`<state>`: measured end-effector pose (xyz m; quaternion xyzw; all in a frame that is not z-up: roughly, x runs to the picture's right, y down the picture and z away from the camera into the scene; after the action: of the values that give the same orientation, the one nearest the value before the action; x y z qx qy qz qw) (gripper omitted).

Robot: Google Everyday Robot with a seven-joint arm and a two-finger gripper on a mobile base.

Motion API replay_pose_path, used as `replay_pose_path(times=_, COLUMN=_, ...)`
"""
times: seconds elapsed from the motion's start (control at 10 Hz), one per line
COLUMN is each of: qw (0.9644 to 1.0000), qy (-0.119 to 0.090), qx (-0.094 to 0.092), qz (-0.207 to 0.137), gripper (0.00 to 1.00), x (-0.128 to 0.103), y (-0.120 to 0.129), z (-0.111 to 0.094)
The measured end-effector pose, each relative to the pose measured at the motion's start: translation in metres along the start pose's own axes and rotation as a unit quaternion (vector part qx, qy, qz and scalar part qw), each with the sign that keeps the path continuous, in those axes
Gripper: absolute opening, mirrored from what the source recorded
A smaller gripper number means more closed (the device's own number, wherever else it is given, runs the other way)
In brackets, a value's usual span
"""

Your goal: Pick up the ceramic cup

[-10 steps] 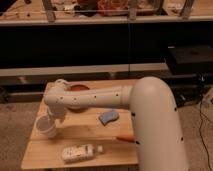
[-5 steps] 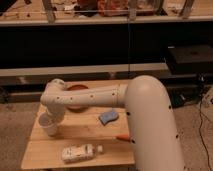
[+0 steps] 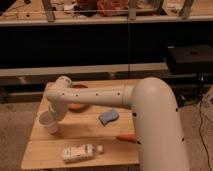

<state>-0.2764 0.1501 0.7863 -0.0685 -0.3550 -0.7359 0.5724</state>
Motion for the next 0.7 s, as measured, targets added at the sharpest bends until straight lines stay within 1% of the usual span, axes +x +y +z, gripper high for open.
replay_pose_path(times=0.1, qw=1.0, qy=0.001, qx=-0.001, qz=0.003, gripper=0.0, x=0.001, y=0.004, z=-0.001)
replay_pose_path(times=0.4, qw=0.9999, qy=0.0, qx=0.016, qz=0.0, gripper=0.0, x=0.004, y=0.005, z=-0.009)
replay_pose_path(times=0.7, qw=0.9999, qy=-0.001, qx=0.01, qz=-0.001, gripper=0.0, x=0.006, y=0.004, z=-0.014)
